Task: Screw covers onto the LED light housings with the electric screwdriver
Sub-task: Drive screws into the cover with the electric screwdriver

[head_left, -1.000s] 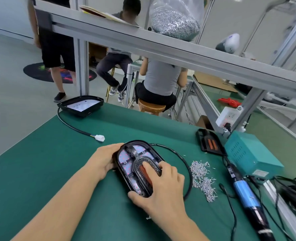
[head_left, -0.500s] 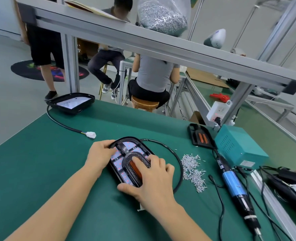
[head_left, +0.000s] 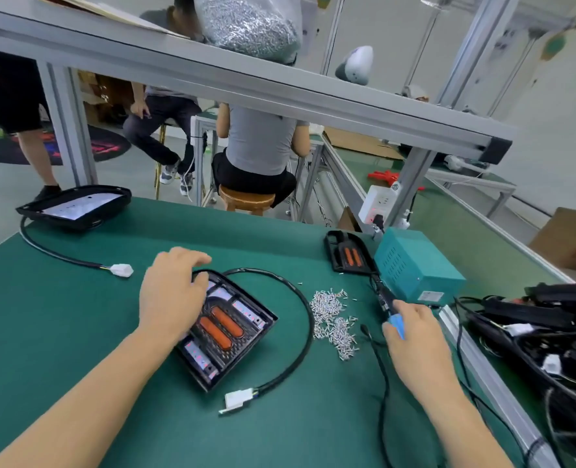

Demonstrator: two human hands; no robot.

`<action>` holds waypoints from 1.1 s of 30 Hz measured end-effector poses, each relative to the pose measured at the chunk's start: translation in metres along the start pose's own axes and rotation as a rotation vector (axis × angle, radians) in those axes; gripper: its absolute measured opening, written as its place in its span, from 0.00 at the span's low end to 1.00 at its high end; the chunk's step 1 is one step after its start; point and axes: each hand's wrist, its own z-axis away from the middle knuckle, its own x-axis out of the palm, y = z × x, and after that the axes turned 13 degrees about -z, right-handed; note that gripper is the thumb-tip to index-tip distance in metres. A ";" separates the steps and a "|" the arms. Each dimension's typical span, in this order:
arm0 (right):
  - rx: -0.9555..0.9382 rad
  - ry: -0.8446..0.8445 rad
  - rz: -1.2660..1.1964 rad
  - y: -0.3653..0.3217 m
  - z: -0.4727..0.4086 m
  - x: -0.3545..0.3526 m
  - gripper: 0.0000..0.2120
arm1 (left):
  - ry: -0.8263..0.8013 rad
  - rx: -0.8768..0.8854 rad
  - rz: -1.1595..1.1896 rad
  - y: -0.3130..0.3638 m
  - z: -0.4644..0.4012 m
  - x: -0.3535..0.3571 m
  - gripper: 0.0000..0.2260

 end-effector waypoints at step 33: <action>0.536 -0.243 -0.841 0.033 -0.037 -0.035 0.21 | -0.409 0.444 -0.253 0.152 0.048 0.086 0.11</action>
